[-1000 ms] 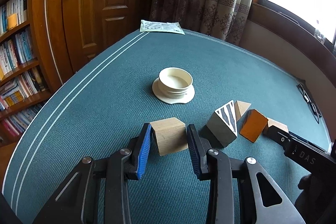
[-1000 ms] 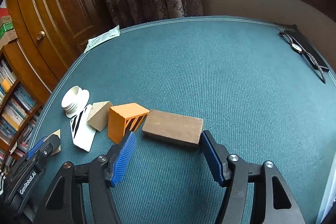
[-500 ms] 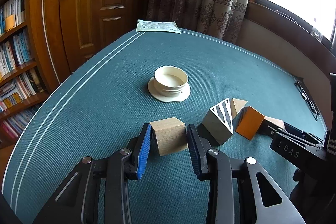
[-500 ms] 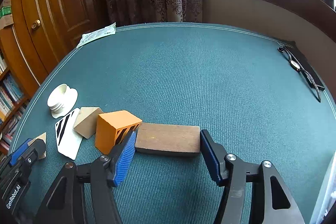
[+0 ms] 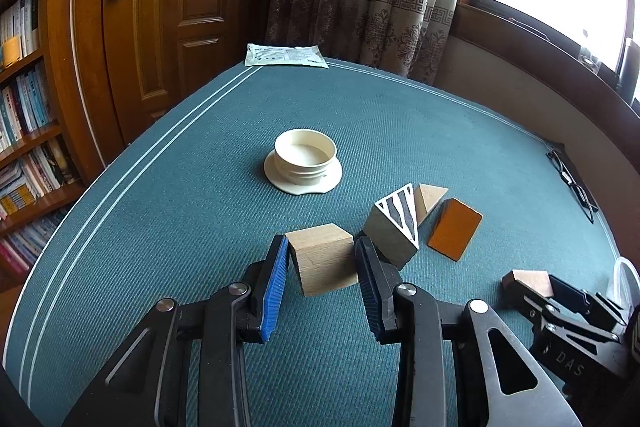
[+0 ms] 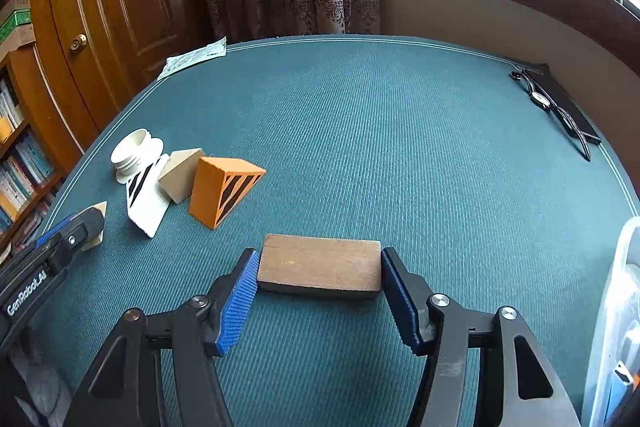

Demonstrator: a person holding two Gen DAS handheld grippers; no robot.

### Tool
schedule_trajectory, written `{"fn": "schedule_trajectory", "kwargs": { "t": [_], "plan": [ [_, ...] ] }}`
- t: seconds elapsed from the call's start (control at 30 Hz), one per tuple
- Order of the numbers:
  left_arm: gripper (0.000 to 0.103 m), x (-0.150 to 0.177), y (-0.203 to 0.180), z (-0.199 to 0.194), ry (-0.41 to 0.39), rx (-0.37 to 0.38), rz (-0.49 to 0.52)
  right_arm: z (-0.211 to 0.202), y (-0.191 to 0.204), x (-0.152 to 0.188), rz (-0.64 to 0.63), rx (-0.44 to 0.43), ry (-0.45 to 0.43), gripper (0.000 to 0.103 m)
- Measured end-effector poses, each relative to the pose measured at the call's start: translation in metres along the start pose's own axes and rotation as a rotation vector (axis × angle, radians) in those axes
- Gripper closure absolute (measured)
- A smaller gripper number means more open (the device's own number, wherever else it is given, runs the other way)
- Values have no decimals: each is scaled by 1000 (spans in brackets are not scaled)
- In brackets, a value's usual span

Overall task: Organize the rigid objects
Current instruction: 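Grasp the tan wooden block with the left tool while the right tool grasps the brown brick, then lift and carry the tan block and brown brick with both tools over the clear basin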

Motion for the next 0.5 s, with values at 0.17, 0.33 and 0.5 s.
{"fn": "schedule_trajectory", "kwargs": {
  "t": [0.17,0.33,0.5],
  "plan": [
    [67,1,-4,0,0,4,10,-16,-4,18,18,-28,3,39],
    [67,2,-6,-1,-2,2,16,-32,-8,30,27,-38,-7,39],
    [67,3,-8,-2,-5,2,20,-47,-12,42,30,-41,-16,39]
  ]
}}
Point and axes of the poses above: each gripper's, at about its wrist camera, not at the fingertips, and z roughly the way its jaws point, y to its left, x to its underside, the point moved 8 cm from there along z, roughly the way its jaws point, and after that the axes turned 8 degrees about y, right-handed, at the moved point
